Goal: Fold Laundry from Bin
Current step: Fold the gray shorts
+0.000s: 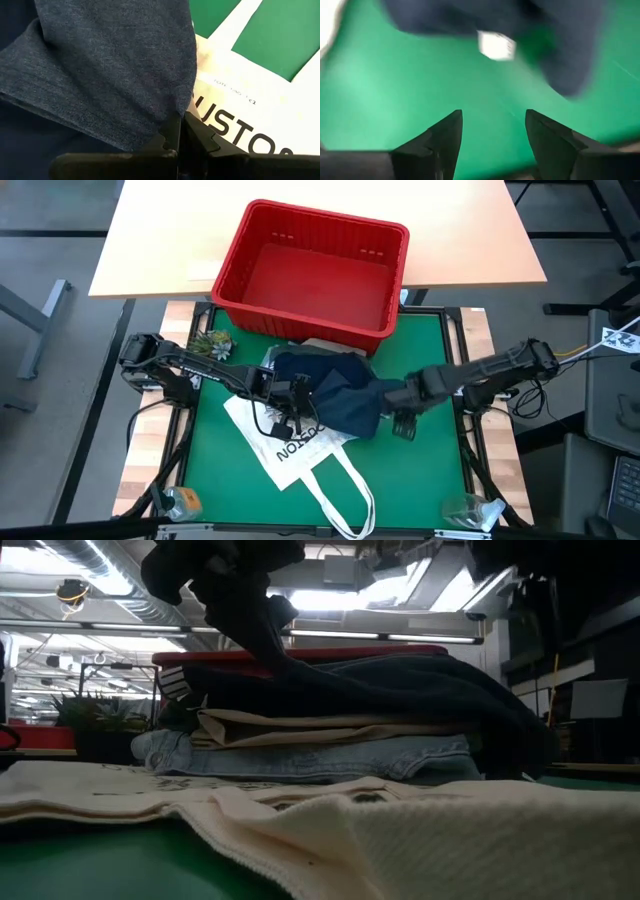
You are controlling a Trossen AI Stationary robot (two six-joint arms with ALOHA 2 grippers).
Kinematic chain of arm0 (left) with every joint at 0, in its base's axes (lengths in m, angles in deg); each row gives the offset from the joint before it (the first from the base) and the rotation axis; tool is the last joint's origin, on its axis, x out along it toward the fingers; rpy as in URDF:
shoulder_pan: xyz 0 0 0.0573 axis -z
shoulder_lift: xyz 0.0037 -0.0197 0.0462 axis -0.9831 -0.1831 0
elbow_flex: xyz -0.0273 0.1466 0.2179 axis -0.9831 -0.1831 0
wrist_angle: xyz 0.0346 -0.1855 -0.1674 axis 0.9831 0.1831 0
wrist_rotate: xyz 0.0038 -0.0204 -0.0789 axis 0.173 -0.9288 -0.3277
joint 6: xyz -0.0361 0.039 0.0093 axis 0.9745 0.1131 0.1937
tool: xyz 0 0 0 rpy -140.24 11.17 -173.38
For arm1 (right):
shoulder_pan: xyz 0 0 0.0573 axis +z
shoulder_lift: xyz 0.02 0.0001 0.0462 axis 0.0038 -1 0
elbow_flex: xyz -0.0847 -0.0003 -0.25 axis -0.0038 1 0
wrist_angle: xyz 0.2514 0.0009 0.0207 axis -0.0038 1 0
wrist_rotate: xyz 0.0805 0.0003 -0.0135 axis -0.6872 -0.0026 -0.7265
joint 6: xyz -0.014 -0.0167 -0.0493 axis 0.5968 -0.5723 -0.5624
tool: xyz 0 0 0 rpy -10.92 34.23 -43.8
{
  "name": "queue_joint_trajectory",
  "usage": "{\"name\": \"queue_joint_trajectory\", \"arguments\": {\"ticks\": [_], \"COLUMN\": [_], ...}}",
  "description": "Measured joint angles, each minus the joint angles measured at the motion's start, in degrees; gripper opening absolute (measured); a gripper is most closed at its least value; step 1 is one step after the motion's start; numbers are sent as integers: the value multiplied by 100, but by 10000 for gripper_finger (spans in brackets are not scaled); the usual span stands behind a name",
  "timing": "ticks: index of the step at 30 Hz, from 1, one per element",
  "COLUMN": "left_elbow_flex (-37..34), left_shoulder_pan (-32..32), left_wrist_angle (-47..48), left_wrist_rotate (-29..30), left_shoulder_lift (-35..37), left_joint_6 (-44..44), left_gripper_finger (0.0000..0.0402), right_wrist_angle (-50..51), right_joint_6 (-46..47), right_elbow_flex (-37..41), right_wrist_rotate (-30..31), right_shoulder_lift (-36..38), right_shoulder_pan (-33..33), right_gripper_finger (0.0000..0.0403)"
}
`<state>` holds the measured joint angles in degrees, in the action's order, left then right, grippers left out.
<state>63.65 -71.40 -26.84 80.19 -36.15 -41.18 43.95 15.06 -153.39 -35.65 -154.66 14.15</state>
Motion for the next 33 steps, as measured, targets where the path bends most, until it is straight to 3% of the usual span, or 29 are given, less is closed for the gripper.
{"name": "queue_joint_trajectory", "arguments": {"ticks": [5, 11, 18, 26, 33], "left_elbow_flex": [0, 0, 0, 0, 0], "left_shoulder_pan": [0, 0, 1, 1, 1], "left_wrist_angle": [-2, -4, -13, -63, -63], "left_wrist_rotate": [0, 0, 0, 0, 0], "left_shoulder_lift": [-2, -2, -2, -2, -2], "left_joint_6": [0, 0, 0, 149, 243], "left_gripper_finger": [4, 4, 4, 4, 4], "right_wrist_angle": [-1797, -3003, -3458, -3496, -3477], "right_joint_6": [546, 818, 932, 1947, 2593], "right_elbow_flex": [382, 883, 1188, 1191, 1191], "right_wrist_rotate": [372, 1758, 2669, 2867, 3408], "right_shoulder_lift": [-4, -152, -745, -1556, -1784], "right_shoulder_pan": [850, 1722, 2194, 2199, 2199], "right_gripper_finger": [218, 218, 218, 218, 218]}}
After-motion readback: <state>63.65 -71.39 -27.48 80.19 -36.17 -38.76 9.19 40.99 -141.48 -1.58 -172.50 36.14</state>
